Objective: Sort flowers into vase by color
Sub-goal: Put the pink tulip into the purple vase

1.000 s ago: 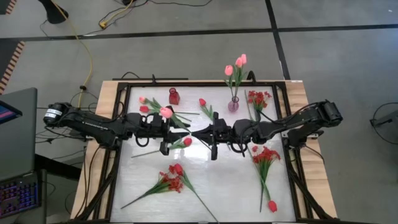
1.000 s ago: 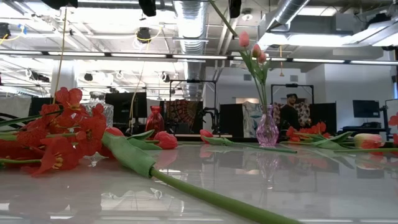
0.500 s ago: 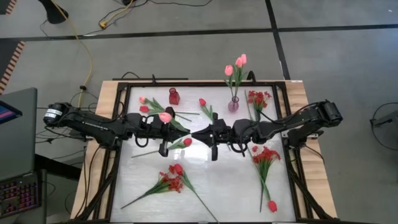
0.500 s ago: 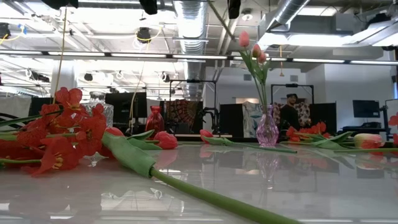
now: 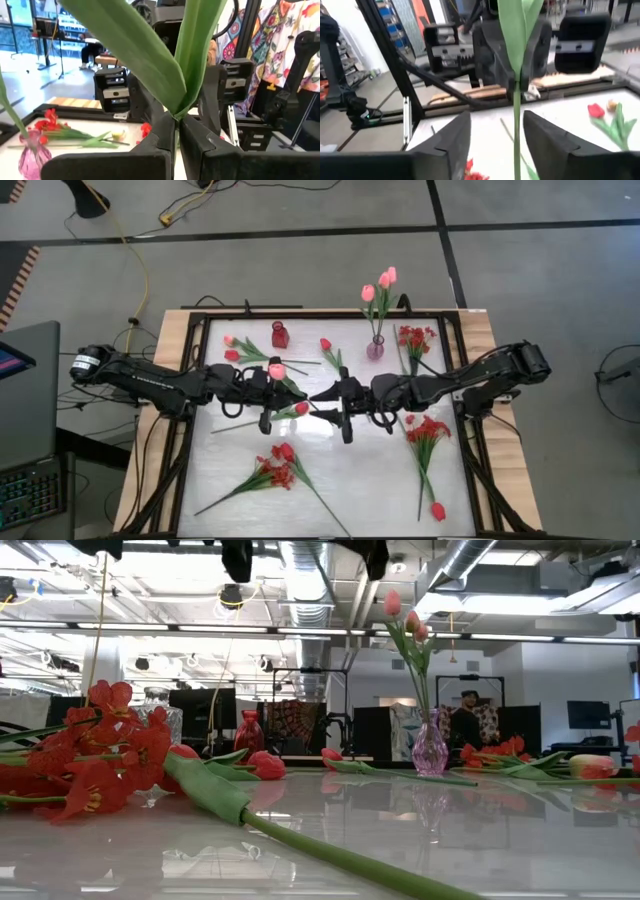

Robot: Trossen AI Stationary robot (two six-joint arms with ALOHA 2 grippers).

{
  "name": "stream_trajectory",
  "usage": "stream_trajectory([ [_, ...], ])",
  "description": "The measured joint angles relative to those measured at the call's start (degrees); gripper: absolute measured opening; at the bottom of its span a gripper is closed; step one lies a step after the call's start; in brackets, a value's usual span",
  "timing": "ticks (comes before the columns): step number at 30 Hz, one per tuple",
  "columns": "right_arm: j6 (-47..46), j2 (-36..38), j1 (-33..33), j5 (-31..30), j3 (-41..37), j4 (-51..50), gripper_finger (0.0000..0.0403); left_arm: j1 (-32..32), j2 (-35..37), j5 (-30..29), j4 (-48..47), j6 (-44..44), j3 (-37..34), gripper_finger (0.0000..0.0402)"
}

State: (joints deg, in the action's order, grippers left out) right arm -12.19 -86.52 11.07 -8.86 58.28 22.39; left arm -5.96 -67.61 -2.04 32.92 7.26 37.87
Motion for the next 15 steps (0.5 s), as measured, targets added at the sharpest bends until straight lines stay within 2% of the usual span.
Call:
stream_trajectory([
  [5, -2.8, 0.0, -0.7, 0.7, 0.0, -5.3, 0.0254, 0.0, 0.0, -0.2, -0.8, 0.6, 0.0, 0.0000],
  [9, -2.9, 0.0, -1.1, 3.2, 0.0, -6.3, 0.0258, 0.0, 0.0, -0.4, -2.1, 0.9, 0.0, 0.0000],
  [15, -1.4, 0.0, -1.2, 3.2, 0.0, -5.8, 0.0259, 0.0, 0.0, -1.3, -3.1, 1.0, 0.0, 0.0000],
])
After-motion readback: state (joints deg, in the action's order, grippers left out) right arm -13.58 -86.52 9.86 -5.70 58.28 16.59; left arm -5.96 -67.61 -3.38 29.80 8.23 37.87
